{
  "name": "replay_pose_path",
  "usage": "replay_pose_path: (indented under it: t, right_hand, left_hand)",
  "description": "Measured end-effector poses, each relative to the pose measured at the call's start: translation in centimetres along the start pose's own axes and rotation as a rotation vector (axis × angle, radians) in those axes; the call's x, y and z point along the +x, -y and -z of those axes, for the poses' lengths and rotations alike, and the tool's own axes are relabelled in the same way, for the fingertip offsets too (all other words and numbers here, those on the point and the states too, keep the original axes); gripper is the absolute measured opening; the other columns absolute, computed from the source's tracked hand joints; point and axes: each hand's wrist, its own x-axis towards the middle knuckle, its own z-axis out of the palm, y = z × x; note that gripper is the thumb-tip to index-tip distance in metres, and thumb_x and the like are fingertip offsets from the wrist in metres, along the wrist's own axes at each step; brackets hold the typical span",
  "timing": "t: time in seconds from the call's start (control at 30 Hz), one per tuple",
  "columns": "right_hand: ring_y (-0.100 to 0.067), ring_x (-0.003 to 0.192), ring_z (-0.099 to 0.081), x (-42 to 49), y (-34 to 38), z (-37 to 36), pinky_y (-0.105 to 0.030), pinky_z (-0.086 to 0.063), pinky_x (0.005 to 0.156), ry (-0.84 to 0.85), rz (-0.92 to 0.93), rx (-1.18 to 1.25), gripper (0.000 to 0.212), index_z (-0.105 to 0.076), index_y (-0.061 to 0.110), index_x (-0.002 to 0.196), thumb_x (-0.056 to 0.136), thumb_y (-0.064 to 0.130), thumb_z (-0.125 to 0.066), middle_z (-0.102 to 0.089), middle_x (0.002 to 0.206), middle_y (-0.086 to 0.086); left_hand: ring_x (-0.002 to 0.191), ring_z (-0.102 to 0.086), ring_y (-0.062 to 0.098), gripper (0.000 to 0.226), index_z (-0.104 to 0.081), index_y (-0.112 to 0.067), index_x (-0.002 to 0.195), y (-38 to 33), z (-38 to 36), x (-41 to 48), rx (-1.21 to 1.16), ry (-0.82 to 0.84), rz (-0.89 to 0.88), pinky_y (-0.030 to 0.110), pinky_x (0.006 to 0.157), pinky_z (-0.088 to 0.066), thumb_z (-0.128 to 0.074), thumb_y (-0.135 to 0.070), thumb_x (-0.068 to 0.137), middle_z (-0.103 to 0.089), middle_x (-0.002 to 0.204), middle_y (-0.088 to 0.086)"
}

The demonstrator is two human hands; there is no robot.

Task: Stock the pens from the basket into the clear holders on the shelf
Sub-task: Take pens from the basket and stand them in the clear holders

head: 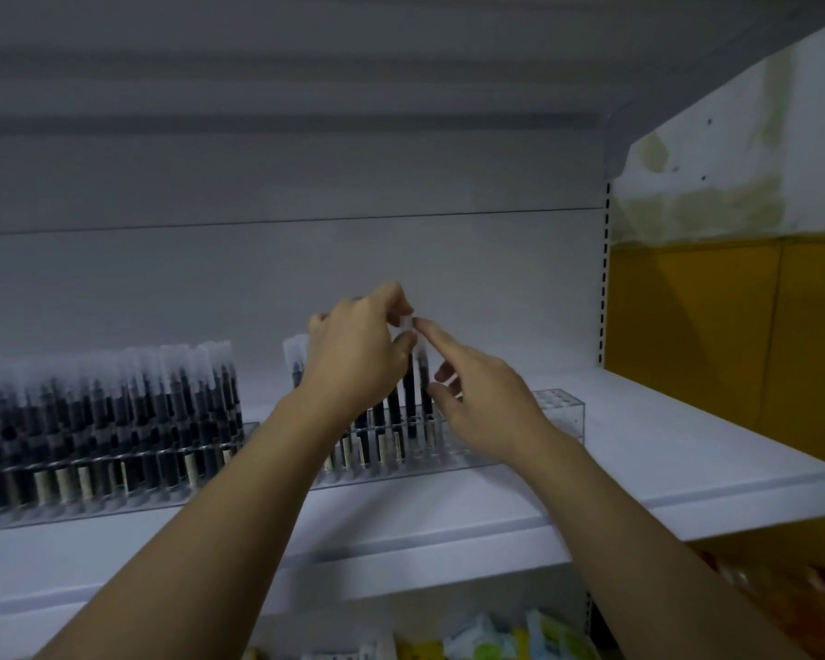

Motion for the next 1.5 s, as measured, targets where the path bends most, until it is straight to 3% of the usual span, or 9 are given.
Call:
replay_pose_path:
  t: [0.17, 0.33, 0.43, 0.53, 0.6, 0.77, 0.9, 1.23, 1.5]
  right_hand:
    - [-0.017, 0.083, -0.059, -0.3, 0.2, 0.2, -0.038, -0.054, 0.082, 0.037, -0.013, 0.022, 0.076, -0.01, 0.052, 0.147, 0.095, 0.019, -0.055, -0.061, 0.095, 0.001]
    - [-0.014, 0.079, -0.061, -0.6, 0.3, 0.5, -0.035, -0.054, 0.082, 0.087, -0.051, 0.075, 0.081, -0.008, 0.051, 0.148, 0.094, 0.015, -0.057, -0.064, 0.089, 0.002]
    - [-0.017, 0.092, -0.061, -0.9, 0.7, 0.7, -0.037, -0.053, 0.088, 0.116, -0.07, 0.077, 0.09, 0.004, 0.051, 0.148, 0.093, 0.02, -0.061, -0.062, 0.107, -0.001]
    - [-0.021, 0.113, -0.054, -1.6, 1.3, 1.0, -0.035, -0.048, 0.092, 0.094, -0.064, 0.014, 0.099, 0.02, 0.053, 0.143, 0.093, 0.03, -0.062, -0.044, 0.138, -0.003]
    - [-0.022, 0.115, -0.052, -2.0, 1.8, 1.4, -0.034, -0.047, 0.091, 0.067, -0.068, -0.022, 0.099, 0.022, 0.051, 0.143, 0.093, 0.032, -0.061, -0.037, 0.144, -0.001]
    - [-0.023, 0.115, -0.05, -2.6, 3.0, 3.0, -0.032, -0.045, 0.087, 0.059, -0.051, -0.111, 0.092, 0.01, 0.039, 0.152, 0.093, 0.033, -0.061, -0.035, 0.144, -0.002]
    - [-0.023, 0.128, -0.043, -3.8, 4.7, 4.1, -0.033, -0.041, 0.098, 0.064, -0.055, -0.13, 0.085, -0.002, 0.032, 0.154, 0.093, 0.034, -0.061, -0.026, 0.151, 0.0]
    - [-0.02, 0.135, -0.037, -9.1, 9.3, 4.9, -0.04, -0.039, 0.108, 0.047, -0.007, -0.116, 0.076, -0.015, 0.032, 0.153, 0.092, 0.037, -0.061, -0.026, 0.153, 0.005]
    - [-0.018, 0.14, -0.028, -15.8, 11.0, 1.0, -0.039, -0.034, 0.113, 0.093, 0.002, -0.021, 0.074, -0.023, 0.031, 0.151, 0.09, 0.037, -0.064, -0.023, 0.156, 0.006]
  left_hand:
    - [0.11, -0.052, 0.021, 0.025, -0.053, -0.026, 0.116, 0.1, -0.3, -0.3, 0.16, 0.081, -0.007, 0.041, 0.099, -0.033, -0.056, -0.032, 0.092, -0.058, 0.116, -0.003]
    - [0.111, -0.052, 0.021, 0.027, -0.052, -0.024, 0.119, 0.0, -0.2, -1.0, 0.215, 0.045, -0.079, 0.046, 0.11, -0.029, -0.054, -0.03, 0.093, -0.057, 0.117, -0.001]
    - [0.124, -0.047, 0.02, 0.036, -0.049, -0.026, 0.129, 0.1, 0.0, -1.4, 0.258, 0.074, -0.088, 0.049, 0.118, -0.016, -0.052, -0.033, 0.093, -0.054, 0.131, -0.001]
    - [0.137, -0.034, 0.016, 0.049, -0.038, -0.028, 0.142, 0.1, 0.6, -2.2, 0.281, 0.068, -0.111, 0.048, 0.12, -0.007, -0.049, -0.037, 0.095, -0.042, 0.146, -0.003]
    - [0.14, -0.029, 0.015, 0.054, -0.031, -0.028, 0.146, -0.1, 1.2, -2.8, 0.279, 0.056, -0.126, 0.047, 0.12, -0.004, -0.047, -0.038, 0.095, -0.037, 0.15, -0.004]
    - [0.139, -0.031, 0.014, 0.051, -0.035, -0.029, 0.144, -0.4, 2.9, -4.7, 0.271, 0.027, -0.151, 0.045, 0.121, -0.003, -0.047, -0.039, 0.095, -0.04, 0.148, -0.004]
    - [0.138, -0.032, 0.015, 0.051, -0.037, -0.028, 0.143, -0.5, 4.2, -7.1, 0.286, 0.01, -0.154, 0.043, 0.12, -0.005, -0.048, -0.037, 0.094, -0.041, 0.147, -0.003]
    - [0.135, -0.037, 0.02, 0.053, -0.038, -0.024, 0.143, -1.5, 7.4, -14.3, 0.307, 0.022, -0.156, 0.04, 0.118, -0.014, -0.051, -0.039, 0.094, -0.046, 0.143, 0.001]
    - [0.132, -0.04, 0.02, 0.055, -0.039, -0.023, 0.142, -1.1, 7.7, -21.8, 0.323, 0.081, -0.094, 0.037, 0.116, -0.02, -0.053, -0.041, 0.093, -0.047, 0.141, 0.0]
